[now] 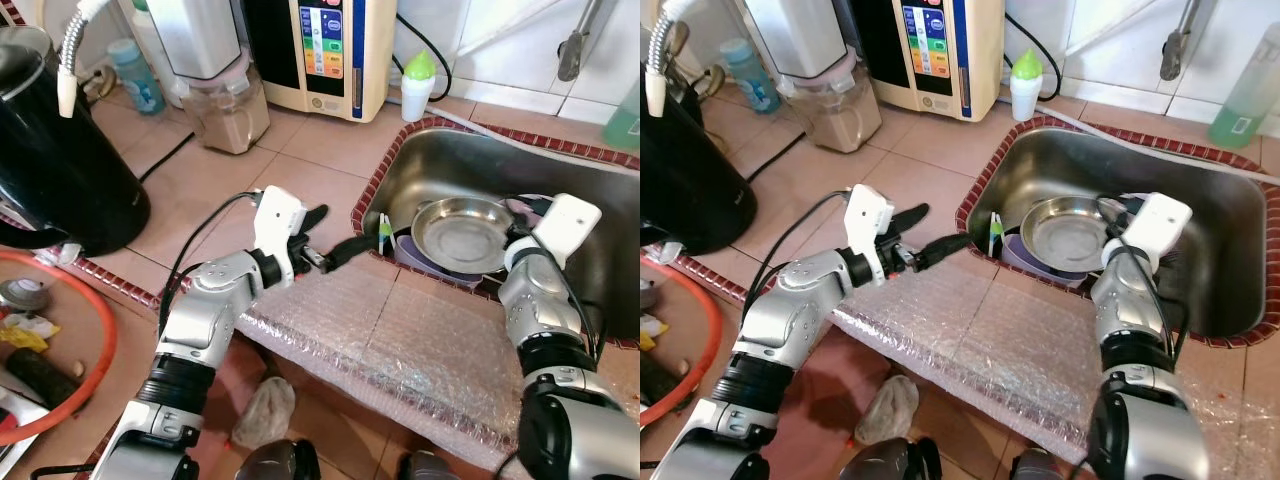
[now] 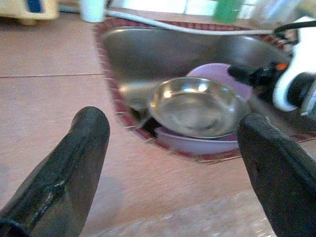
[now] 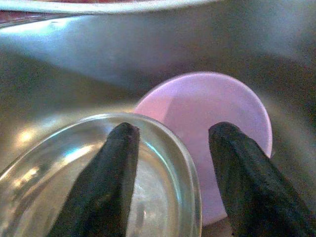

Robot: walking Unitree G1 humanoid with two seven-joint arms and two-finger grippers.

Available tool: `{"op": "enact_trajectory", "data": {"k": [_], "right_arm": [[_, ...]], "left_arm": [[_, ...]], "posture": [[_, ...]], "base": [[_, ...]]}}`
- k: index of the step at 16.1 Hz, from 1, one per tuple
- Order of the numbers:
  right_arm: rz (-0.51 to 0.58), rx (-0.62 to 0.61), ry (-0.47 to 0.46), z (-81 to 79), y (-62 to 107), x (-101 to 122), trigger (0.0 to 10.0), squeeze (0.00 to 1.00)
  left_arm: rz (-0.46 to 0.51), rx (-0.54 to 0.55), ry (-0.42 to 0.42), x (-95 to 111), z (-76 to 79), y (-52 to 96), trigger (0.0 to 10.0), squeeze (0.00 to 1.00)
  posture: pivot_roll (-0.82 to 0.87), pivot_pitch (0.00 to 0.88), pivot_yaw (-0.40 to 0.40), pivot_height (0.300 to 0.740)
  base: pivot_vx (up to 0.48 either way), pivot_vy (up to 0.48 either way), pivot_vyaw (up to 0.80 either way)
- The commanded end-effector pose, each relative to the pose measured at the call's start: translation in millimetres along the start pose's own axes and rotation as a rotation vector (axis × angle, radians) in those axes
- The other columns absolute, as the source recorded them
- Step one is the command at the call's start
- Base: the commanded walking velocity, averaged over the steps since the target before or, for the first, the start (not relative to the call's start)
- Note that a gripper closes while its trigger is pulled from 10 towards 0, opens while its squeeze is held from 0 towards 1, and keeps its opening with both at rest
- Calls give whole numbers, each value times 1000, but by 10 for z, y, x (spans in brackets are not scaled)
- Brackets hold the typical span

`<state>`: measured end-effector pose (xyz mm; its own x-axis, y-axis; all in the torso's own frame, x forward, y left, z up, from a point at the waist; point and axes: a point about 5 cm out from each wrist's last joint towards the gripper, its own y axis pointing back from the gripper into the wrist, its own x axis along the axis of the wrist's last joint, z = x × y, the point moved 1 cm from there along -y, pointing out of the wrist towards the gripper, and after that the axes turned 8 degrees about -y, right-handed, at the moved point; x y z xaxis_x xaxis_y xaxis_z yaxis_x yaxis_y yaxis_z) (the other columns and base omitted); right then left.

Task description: Kitchen organization

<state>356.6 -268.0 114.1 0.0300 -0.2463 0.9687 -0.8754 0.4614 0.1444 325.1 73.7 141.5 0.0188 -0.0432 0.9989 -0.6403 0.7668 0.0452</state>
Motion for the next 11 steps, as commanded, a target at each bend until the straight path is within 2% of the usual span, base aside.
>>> {"op": "enact_trajectory", "data": {"k": [1, 2, 4, 6, 7, 8, 10, 11], "right_arm": [[-31, 13, 64, 57, 23, -126, 10000, 1000], [3, 82, 172, 8, 47, -149, 10000, 1000], [64, 184, 300, -97, 117, -192, 10000, 1000], [115, 272, 367, -233, 182, -205, 10000, 1000], [149, 316, 378, -346, 222, -192, 10000, 1000], [208, 367, 351, -482, 300, -149, 10000, 1000], [296, 389, 294, -614, 424, -74, 10000, 1000], [344, 402, 279, -638, 491, -36, 10000, 1000]], "left_arm": [[-13, 58, -19, -38, -122, 68, 10000, 1000], [-7, 186, -86, -86, -255, 104, 10000, 1000], [43, 282, -94, -84, -317, 173, 10000, 1000], [59, 399, -149, -65, -353, 238, 10000, 1000], [80, 443, -165, -51, -363, 273, 10000, 1000], [90, 518, -186, -42, -355, 292, 10000, 1000], [146, 601, -199, 14, -317, 292, 10000, 1000], [151, 670, -206, 31, -335, 298, 10000, 639]], "posture": [[-92, 36, 158, 740], [-77, 0, 155, 740], [-53, 0, 148, 740], [-35, 0, 138, 740], [-32, 0, 112, 740], [-21, 0, 85, 740], [-21, 0, 62, 740], [-22, 0, 54, 740]], "base": [[0, 0, 0], [0, 0, 0], [0, 0, 0], [0, 0, 0], [0, 0, 0], [0, 0, 0], [0, 0, 0], [0, 0, 0]]}}
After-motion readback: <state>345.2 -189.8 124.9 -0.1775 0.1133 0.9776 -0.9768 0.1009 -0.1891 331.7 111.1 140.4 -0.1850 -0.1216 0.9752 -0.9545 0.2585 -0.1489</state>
